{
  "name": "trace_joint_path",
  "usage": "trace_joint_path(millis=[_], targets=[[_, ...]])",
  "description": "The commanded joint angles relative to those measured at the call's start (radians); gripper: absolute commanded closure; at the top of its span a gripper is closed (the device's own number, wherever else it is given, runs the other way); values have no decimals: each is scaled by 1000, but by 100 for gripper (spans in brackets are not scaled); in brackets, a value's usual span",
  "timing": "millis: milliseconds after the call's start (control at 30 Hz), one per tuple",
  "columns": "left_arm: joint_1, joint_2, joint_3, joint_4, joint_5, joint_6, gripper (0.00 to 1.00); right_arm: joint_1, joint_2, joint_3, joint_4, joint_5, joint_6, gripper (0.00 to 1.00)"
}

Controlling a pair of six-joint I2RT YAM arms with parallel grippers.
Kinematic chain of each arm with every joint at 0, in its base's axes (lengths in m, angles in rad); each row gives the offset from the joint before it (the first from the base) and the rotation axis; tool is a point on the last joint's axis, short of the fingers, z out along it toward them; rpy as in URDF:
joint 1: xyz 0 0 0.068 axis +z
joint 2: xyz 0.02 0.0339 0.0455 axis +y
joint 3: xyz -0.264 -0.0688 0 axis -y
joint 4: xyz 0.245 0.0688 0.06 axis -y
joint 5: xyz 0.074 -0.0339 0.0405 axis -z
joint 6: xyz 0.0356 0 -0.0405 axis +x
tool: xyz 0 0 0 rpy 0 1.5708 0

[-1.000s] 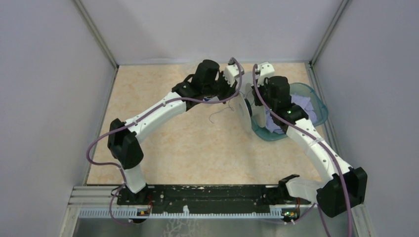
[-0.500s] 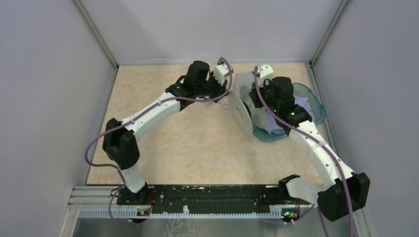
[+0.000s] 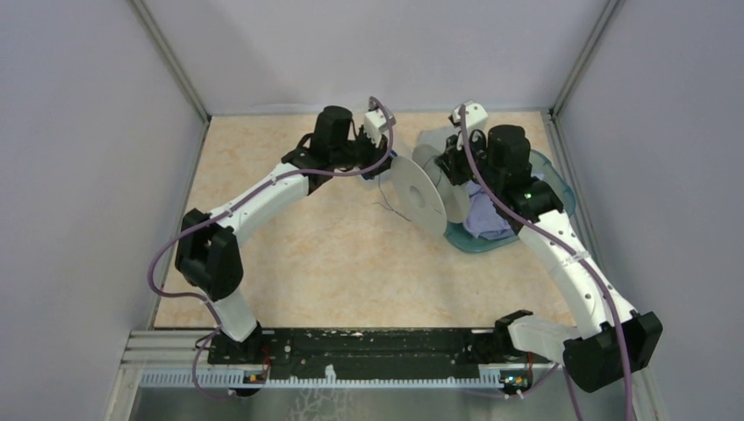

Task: Wrap the cables
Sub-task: Wrap the cable around the cable reel.

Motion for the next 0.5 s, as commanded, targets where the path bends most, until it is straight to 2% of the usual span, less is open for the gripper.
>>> trace_joint_path(millis=[0,267,467], targets=[[18,-36,-17,64,48,1,89,-3,-10,99,36,-26,11,100],[54,-60,-52,99,150,-51,99,-2,-6,142,13,-31,3,100],[69,-76,-78,105,220,-51,95,-3,-2,182,-11,-45,2,100]])
